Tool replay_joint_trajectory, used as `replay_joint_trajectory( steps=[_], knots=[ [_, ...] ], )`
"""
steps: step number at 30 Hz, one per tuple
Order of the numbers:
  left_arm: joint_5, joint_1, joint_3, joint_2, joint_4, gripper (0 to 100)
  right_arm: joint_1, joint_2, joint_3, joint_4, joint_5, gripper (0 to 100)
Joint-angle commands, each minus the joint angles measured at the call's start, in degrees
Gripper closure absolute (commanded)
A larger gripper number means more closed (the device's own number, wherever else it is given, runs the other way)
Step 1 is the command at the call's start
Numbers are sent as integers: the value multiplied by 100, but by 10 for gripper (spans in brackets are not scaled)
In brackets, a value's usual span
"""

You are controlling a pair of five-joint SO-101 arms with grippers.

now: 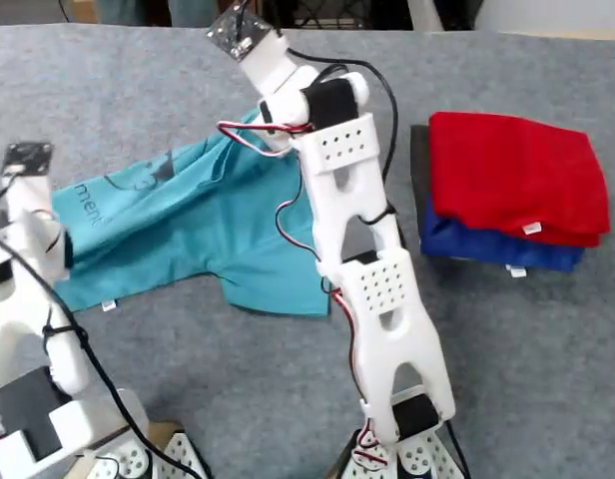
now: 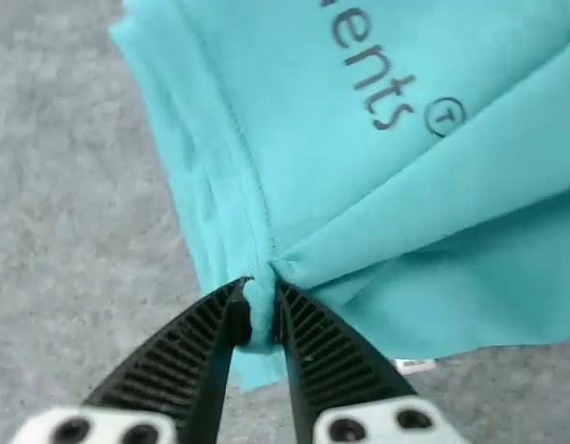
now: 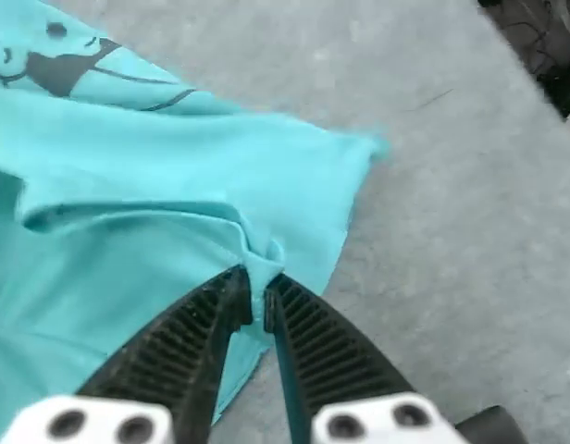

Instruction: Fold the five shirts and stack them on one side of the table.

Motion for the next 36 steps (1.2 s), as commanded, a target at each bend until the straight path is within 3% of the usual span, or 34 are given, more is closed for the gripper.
replay_joint_trajectory(
  steps=[1, 9, 19, 25, 36],
  knots=[
    [-53, -277, 22, -255, -149, 971, -158, -646, 901, 62, 185, 985],
    [-818, -453, 224, -255, -185, 971, 62, -2220, 4031, 35, 659, 985],
    [-1037, -453, 321, -255, -149, 971, 290, -4356, 7644, -519, 1503, 985],
    [-1407, -426, 505, -308, -149, 971, 149, -5367, 9701, -1829, 1521, 985],
    [-1521, -453, 505, -255, -158, 966, -88, -5578, 10668, -2532, 1327, 980]
  ],
)
